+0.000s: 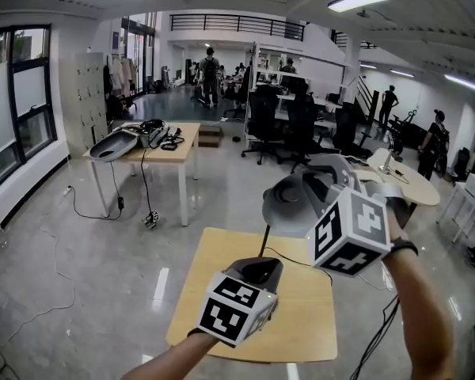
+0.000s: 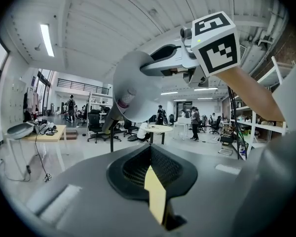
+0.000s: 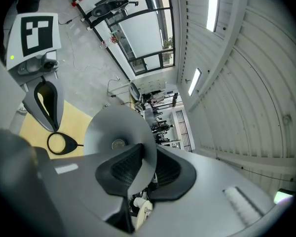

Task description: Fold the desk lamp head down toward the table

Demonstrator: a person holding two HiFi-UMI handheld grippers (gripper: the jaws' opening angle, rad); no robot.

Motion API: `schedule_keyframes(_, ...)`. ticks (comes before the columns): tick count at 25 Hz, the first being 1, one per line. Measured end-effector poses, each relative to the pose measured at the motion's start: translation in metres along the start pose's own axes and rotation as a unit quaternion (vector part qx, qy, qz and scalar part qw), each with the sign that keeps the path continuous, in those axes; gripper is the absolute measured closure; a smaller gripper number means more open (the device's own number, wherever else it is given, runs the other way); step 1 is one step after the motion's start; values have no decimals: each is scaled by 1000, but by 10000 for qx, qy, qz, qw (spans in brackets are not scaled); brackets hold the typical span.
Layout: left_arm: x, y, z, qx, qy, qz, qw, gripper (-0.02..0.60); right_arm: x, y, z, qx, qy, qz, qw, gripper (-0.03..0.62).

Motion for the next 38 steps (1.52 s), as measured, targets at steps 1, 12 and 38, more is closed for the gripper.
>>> schedule_keyframes(1, -1, 2, 1, -15, -21, 19, 10000, 563, 1, 0, 1, 15, 22, 17, 10000, 526)
schedule_keyframes(12, -9, 8, 15, -102, -227, 65, 9997, 563, 8, -4, 9, 80, 260, 119, 9996, 530)
schedule_keyframes(38, -31, 17, 34, -311, -706, 1, 9970, 563, 2, -23, 61, -81, 593, -251, 9979, 566)
Point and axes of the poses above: the fingertips, and each gripper's own axes: x forward along the fingers, z to its left, y out of its underside, the point moved 2 cm from there along -x, backward along the fingers, and after that the axes turned 15 degrees about y, right-handed, at the moved point
